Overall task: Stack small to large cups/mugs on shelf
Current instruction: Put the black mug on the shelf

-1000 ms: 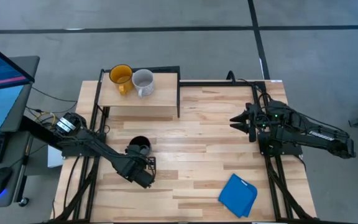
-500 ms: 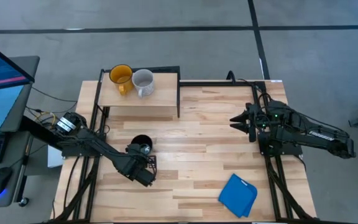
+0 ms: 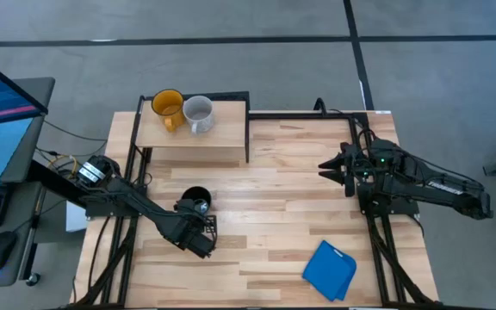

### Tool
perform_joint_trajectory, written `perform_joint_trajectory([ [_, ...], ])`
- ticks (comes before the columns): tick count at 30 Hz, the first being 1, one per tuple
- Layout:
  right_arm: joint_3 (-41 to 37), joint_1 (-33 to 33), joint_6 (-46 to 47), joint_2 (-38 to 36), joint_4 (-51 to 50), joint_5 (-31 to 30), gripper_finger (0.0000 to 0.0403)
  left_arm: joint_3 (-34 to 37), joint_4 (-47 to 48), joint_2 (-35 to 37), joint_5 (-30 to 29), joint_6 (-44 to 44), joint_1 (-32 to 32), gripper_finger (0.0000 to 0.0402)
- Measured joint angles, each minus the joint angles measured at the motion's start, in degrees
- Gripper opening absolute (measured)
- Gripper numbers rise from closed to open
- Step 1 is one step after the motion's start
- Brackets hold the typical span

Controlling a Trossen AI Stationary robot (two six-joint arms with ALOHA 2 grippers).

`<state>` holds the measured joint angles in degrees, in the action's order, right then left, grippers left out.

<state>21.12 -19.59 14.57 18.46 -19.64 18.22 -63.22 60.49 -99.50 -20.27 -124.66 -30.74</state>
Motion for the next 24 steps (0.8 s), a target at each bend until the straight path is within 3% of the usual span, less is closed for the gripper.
perform_joint_trajectory([
  [11, 0.0, 0.0, 0.0, 0.0, 0.0, 0.0, 0.0169, 0.0, 0.0, 0.0, -0.1, 0.0, 0.0, 0.0073],
  [24, 0.0, 0.0, 0.0, 0.0, 0.0, 0.0, 0.0169, 0.0, 0.0, 0.0, 0.0, 0.0, 0.0, 0.0088],
])
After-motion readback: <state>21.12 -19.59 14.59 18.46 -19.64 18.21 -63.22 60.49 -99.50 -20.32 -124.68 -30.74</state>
